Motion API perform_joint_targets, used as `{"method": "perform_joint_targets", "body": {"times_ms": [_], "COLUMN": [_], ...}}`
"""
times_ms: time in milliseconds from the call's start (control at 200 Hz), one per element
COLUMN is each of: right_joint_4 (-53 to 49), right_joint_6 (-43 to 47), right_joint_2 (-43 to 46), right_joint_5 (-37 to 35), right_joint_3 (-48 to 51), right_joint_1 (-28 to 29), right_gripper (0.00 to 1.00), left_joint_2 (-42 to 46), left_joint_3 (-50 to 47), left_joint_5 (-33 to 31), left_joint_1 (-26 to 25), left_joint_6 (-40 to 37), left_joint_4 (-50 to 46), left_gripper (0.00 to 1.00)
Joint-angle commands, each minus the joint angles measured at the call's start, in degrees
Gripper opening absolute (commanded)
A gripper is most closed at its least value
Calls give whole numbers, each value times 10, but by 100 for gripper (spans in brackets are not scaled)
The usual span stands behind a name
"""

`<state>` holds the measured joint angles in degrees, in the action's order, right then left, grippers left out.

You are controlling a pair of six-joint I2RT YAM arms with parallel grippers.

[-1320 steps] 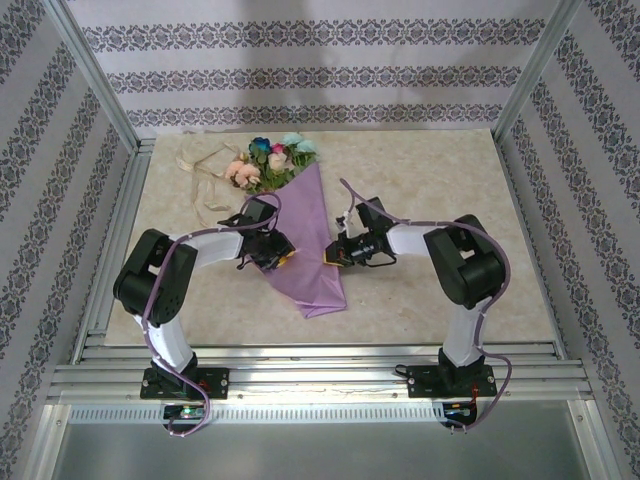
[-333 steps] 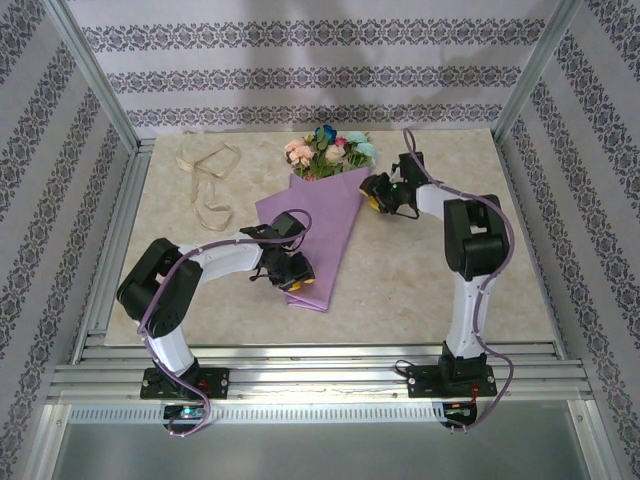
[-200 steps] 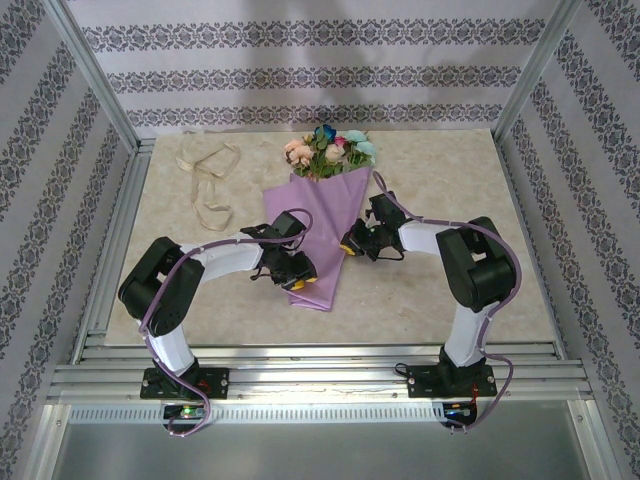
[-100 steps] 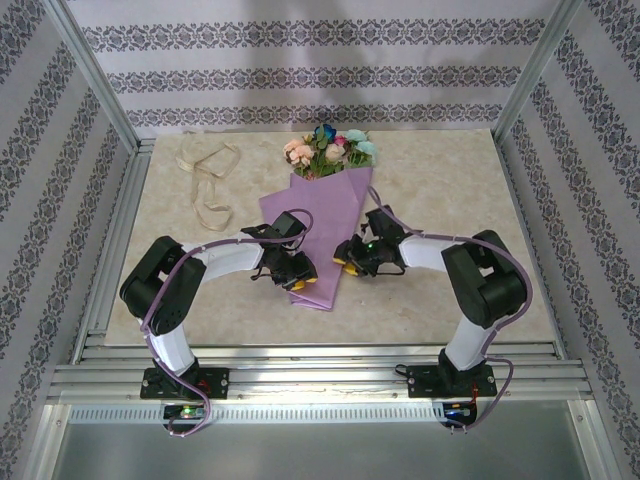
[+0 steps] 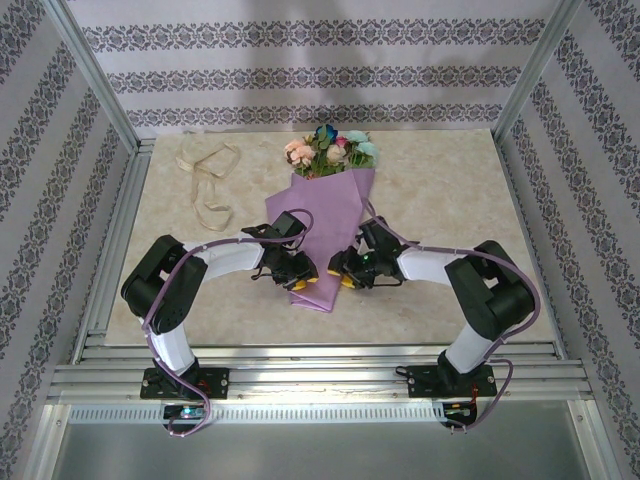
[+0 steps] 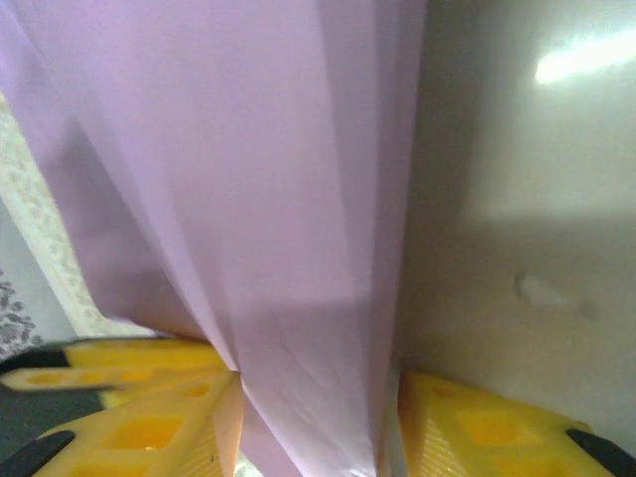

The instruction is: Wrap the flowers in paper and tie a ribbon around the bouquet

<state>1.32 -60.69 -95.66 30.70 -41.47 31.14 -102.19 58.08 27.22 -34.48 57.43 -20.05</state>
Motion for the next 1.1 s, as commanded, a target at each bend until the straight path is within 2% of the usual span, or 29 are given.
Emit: {"method": "perform_joint_targets", "body": {"times_ms": [0, 55, 175, 255, 340, 365, 415, 550, 629, 689, 759, 789, 919, 1004, 1039, 1099], "right_joint_4": [2, 8, 5, -6, -22, -26, -35, -41, -47, -47, -54, -59, -74, -100, -117, -144], "right_joint_6": [-29, -37, -41, -41, -39, -38, -40, -54, -61, -68, -70, -71, -68, -62, -58, -51], "right_joint_2": [7, 2, -2, 11, 20, 24, 27, 31, 29, 24, 17, 18, 27, 37, 47, 81], "right_joint_5": [-14, -20, -35, -47, -47, -47, -48, -49, -52, -53, -58, -63, -72, -79, -87, -109], "right_joint_3": [22, 27, 30, 33, 30, 29, 27, 30, 35, 41, 45, 46, 43, 37, 35, 36], "right_joint_1": [27, 34, 37, 36, 40, 42, 51, 76, 87, 90, 90, 90, 90, 91, 90, 86], "right_gripper": [42, 32, 0, 0, 36, 40, 44, 44, 37, 28, 5, 0, 0, 33, 37, 38], "left_joint_2": [-23, -24, -24, -22, -20, -20, -20, -18, -19, -19, -20, -20, -20, -16, -12, 2], "left_joint_3": [-10, -11, -14, -16, -17, -18, -18, -16, -14, -14, -14, -14, -14, -13, -11, -11], "left_joint_5": [-12, -11, -13, -14, -14, -14, -14, -12, -12, -13, -12, -12, -14, -14, -13, -13], "left_joint_1": [5, 5, 5, 5, 5, 5, 5, 5, 5, 5, 5, 5, 5, 6, 6, 6], "left_joint_6": [5, 5, 7, 6, 8, 9, 10, 14, 15, 15, 15, 15, 14, 18, 22, 33], "left_joint_4": [14, 14, 14, 12, 13, 13, 14, 15, 14, 13, 13, 13, 9, 4, 0, -7], "left_gripper": [33, 33, 33, 33, 33, 33, 33, 33, 33, 33, 33, 33, 33, 33, 33, 33]}}
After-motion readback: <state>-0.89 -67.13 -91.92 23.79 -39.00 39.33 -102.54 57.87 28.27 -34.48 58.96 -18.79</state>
